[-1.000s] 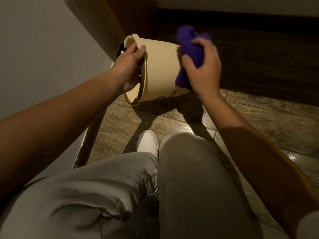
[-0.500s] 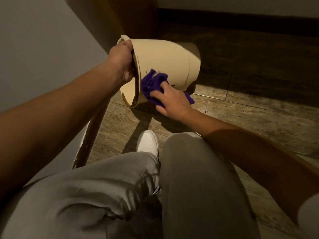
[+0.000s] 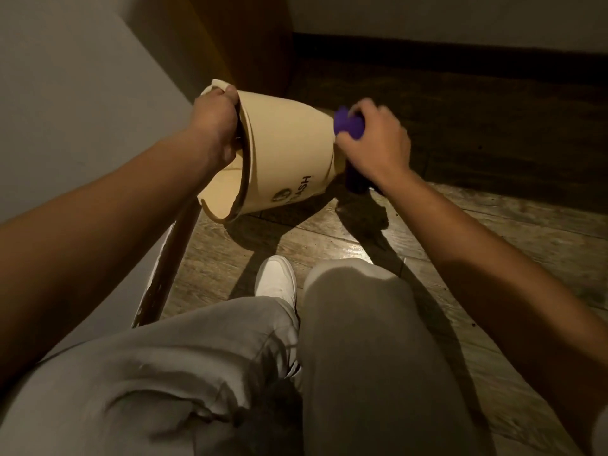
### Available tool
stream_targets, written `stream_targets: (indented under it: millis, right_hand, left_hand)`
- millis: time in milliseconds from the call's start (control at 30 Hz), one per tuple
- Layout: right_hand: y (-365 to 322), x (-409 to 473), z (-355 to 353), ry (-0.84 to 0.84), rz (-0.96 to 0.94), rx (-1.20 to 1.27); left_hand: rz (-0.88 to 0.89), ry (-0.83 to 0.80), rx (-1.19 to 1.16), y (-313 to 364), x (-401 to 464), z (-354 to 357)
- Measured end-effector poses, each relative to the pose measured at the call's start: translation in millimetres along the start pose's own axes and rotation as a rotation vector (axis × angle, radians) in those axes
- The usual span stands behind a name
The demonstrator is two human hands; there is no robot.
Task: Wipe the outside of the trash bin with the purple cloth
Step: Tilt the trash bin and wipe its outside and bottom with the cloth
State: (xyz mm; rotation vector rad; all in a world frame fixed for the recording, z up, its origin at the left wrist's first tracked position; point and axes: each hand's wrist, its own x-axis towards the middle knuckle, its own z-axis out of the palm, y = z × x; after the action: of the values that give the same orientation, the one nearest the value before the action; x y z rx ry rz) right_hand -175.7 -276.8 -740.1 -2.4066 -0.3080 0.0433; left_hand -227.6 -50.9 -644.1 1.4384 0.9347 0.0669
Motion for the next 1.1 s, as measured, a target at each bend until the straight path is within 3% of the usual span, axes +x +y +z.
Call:
stream_targets:
  millis: [200,300,433,633,733,1000,1100]
  right_hand:
    - [-74,-30,30,-0.014,-0.485,0.041]
    - [-65,-41,56,-0.022,-0.55,0.043]
    - [-23,-35,75,0.004,-0.348,-0.051]
    - [47,-3,53,-0.053,0.21,-0.189]
    - [48,5,27,0.051,0.267,-0.104]
    - [-79,-25,3,0.192,-0.267,0.179]
    - [-102,-58,27,0.083,-0.433,0.162]
  left_hand:
    - [0.003,0.037,0.027,2,2,5]
    - [-0.009,0.065,0.065,2,3,0]
    - [0.018,0.122,0.115,2,8,-13]
    - [0.043,0.141,0.152,-1,10,-24]
    - [0.055,0.151,0.159,-2,9,-24]
    - [-0.028,0.176,0.031,7,14,-15]
    - [-0.094,0.183,-0.042,11,19,-17]
